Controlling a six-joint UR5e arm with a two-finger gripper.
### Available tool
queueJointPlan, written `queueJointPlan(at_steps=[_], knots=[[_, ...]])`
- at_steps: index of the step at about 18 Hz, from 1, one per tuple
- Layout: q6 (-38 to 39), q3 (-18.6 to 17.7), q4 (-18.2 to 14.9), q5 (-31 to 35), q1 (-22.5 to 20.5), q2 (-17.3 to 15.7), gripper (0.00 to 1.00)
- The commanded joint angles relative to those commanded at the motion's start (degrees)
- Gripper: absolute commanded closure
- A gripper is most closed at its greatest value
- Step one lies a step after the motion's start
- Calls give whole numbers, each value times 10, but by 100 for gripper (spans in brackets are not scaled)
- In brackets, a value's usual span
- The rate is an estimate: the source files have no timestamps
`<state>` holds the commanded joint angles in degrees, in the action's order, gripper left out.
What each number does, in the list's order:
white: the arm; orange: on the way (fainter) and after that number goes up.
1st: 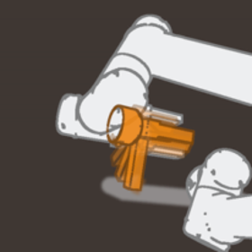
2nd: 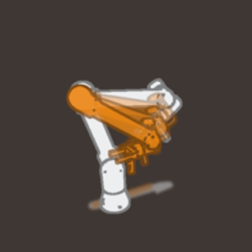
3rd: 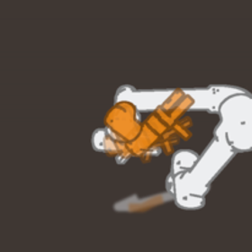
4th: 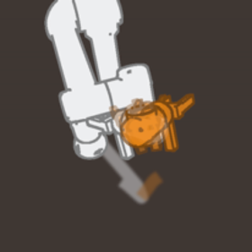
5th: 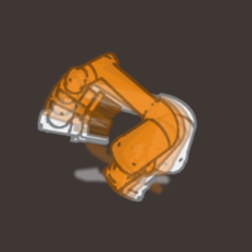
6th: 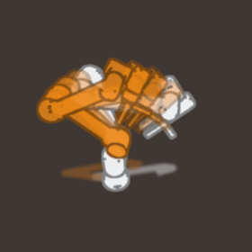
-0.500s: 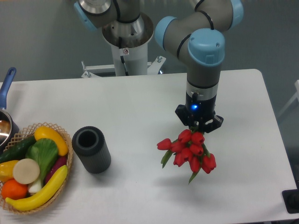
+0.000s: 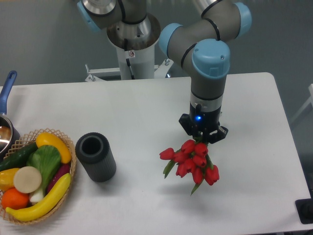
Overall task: Place the flowers on the table
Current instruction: 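Lower the red tulip bunch held in the gripper toward the table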
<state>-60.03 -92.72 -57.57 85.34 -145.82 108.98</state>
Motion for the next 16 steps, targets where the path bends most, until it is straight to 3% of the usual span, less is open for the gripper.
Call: queueJointPlan(at_steps=[7,14,15,16], knots=[[4,17,5,-1,19,50,90],[2,40,10,0,24,109,76],[1,45,11,0,24,114,69],[1,47,10,-1,23,117,50]])
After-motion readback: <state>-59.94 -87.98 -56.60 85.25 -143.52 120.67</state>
